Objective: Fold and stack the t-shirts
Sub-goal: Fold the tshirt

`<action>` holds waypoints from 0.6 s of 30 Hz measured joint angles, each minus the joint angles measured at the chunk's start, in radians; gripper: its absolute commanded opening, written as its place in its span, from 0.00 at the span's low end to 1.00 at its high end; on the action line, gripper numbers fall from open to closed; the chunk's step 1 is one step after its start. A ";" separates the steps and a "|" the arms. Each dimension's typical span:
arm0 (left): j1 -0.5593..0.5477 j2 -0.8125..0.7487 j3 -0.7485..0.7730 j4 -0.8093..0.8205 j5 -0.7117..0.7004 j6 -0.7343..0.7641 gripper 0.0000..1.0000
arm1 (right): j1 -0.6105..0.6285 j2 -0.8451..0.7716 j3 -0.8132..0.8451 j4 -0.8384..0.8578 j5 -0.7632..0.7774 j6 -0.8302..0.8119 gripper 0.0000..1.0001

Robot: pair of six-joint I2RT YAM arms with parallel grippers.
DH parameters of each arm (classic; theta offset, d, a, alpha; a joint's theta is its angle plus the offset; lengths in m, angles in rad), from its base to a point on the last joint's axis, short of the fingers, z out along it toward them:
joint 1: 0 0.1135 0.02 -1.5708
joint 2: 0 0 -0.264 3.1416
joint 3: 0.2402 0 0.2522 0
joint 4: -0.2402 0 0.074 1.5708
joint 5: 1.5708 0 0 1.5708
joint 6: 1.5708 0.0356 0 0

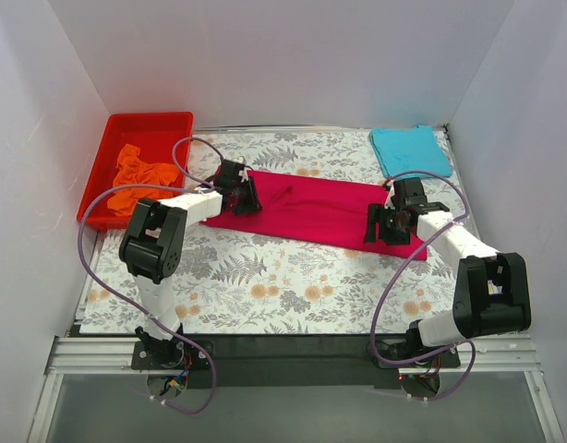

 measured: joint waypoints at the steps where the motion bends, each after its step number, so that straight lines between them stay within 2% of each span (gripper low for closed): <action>1: 0.000 0.003 -0.010 0.011 0.002 -0.011 0.36 | 0.000 0.005 0.001 0.001 0.002 0.000 0.63; 8: -0.002 -0.020 -0.026 0.028 -0.020 -0.045 0.38 | 0.000 0.017 0.003 0.002 0.005 -0.005 0.63; 11: -0.010 -0.020 -0.013 0.029 -0.023 -0.052 0.34 | 0.000 0.017 0.009 0.002 0.004 -0.005 0.63; 15: -0.028 0.018 0.082 0.034 -0.023 -0.056 0.21 | 0.000 0.017 0.013 0.005 0.001 -0.005 0.63; 18: -0.051 0.068 0.160 0.055 -0.022 -0.056 0.19 | 0.000 0.017 0.013 0.005 0.000 -0.005 0.63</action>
